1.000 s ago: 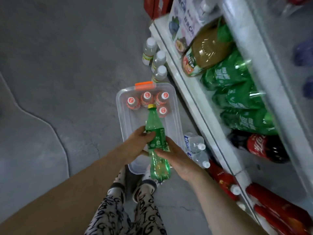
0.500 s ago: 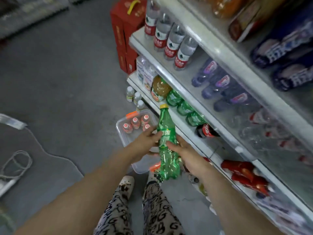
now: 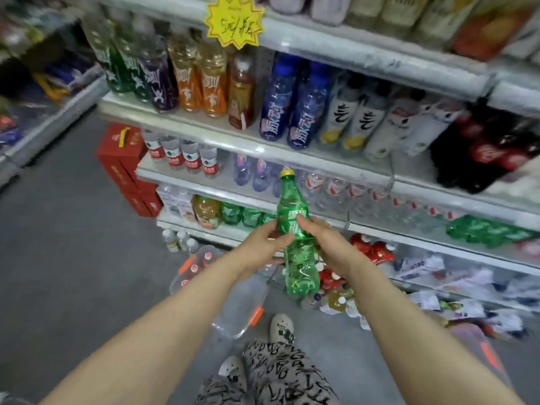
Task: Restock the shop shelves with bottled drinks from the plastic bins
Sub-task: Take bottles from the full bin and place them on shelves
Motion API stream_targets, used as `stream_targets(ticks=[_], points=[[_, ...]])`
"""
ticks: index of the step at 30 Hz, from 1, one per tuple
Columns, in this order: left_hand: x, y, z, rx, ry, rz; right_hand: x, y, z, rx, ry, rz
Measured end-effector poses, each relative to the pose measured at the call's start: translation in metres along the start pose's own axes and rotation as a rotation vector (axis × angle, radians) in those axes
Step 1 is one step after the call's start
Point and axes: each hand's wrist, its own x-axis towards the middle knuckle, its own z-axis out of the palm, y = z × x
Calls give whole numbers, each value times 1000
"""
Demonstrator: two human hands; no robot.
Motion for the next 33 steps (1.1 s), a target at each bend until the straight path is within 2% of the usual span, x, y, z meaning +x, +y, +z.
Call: stream_targets(ticks=[4,8,11,17,26,33], points=[[-7,23,49,184,-166,45,-47,-9,-33,76,153,-70],[-6,41,100,257,-297,61,-97,-9,-73,134,295,-112],[-4,51,141,332,-366,64,-132,-7,-107,169,421,-157],[-5,53,224,458,-472,97,-197,9,-172,187,553,-194],[-10,34,366,487,-595,114,-279,52,-282,194,655,-176],[5,16,467,496,-579,103,-320,80,-374,177,671,-159]])
